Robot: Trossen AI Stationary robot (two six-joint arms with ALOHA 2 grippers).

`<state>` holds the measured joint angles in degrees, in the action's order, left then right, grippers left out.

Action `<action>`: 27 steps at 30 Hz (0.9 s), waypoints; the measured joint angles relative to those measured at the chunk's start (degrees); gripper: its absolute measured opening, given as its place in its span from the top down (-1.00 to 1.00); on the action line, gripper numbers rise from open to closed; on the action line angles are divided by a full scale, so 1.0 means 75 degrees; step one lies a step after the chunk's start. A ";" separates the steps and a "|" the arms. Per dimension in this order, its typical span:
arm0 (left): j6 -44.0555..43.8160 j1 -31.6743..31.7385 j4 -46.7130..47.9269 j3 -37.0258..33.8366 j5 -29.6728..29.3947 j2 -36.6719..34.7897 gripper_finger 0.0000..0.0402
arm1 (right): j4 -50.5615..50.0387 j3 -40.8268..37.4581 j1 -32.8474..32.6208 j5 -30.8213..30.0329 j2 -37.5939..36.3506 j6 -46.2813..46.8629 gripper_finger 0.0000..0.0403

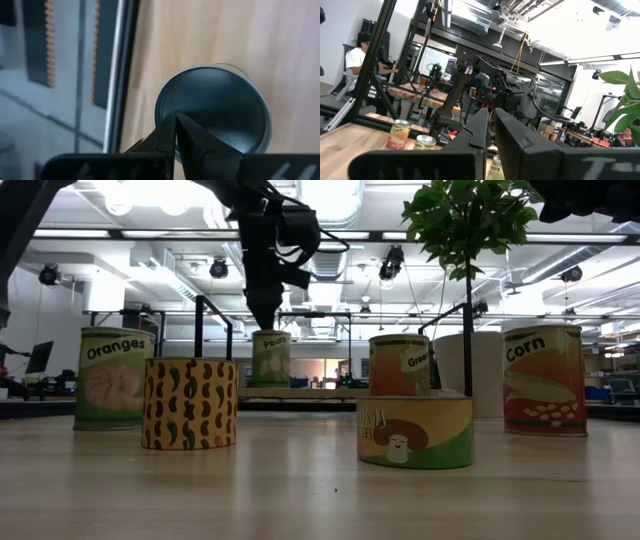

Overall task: Pick and place cans onto a shelf
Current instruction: Put the canned pears on the shelf

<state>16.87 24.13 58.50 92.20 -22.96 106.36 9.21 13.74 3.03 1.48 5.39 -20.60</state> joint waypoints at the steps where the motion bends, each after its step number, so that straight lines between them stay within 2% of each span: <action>1: 0.0050 0.0005 0.0006 0.0000 -0.0082 0.0001 1.00 | 0.0000 0.0000 0.0000 0.0000 0.0000 0.0000 0.89; 11: 0.0099 0.0004 0.0225 0.0412 -0.0380 -0.0018 1.00 | 0.0000 0.0000 0.0001 0.0000 0.0000 -0.0002 0.89; 14: 0.0081 -0.0088 0.0593 0.0771 -0.0066 -0.0046 1.00 | 0.0000 0.0000 0.0000 0.0000 0.0000 -0.0003 0.89; 19: 0.0081 -0.0043 0.0759 0.0861 0.1195 -0.0066 1.00 | 0.0000 0.0000 0.0000 0.0000 0.0000 -0.0004 0.89; 27: 0.0081 0.0021 0.0574 0.0419 0.1330 0.0042 1.00 | -0.0012 0.0000 0.0001 0.0000 0.0000 -0.0030 0.89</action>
<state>17.47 24.29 62.80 95.35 -12.98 106.67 9.13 13.74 3.04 1.48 5.39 -20.82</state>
